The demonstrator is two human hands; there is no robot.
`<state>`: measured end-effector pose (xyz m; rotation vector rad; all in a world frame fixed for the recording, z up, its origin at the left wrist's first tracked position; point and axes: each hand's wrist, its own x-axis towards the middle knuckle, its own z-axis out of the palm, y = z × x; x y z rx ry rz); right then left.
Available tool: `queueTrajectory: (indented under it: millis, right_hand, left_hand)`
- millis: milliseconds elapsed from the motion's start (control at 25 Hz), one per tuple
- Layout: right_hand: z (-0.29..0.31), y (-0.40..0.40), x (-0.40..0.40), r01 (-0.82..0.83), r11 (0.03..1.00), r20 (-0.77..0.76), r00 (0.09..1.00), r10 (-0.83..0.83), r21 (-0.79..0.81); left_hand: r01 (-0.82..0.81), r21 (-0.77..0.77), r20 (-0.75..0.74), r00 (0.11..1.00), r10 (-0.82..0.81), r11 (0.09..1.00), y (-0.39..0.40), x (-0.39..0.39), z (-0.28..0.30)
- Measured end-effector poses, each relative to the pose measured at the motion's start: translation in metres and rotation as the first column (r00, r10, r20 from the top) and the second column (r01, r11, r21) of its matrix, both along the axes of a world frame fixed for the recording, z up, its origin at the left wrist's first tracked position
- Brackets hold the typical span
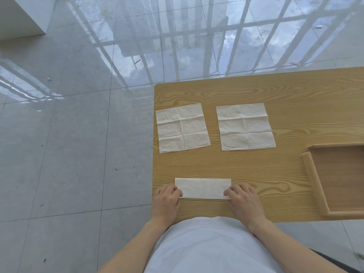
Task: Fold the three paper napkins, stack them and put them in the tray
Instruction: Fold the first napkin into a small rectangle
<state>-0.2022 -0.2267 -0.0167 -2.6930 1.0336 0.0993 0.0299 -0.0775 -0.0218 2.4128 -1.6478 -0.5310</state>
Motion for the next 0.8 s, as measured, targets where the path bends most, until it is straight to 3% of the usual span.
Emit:
queueTrajectory:
  millis: [240,400,800]
  right_hand:
    - [0.003,0.012,0.018,-0.03,0.998,-0.035,0.999,0.032,0.06]
    - [-0.006,0.027,0.039,-0.089,0.991,-0.173,0.979,0.105,0.099]
    - [-0.05,0.034,0.038,-0.088,0.985,-0.222,0.968,0.119,0.147]
  left_hand:
    - [0.139,-0.017,0.058,0.989,-0.138,0.99,-0.01,-0.013,-0.005]
    - [0.271,0.171,0.009,0.961,-0.276,0.947,-0.029,-0.035,-0.01]
    - [0.278,0.298,0.008,0.956,-0.294,0.913,-0.027,-0.036,-0.045]
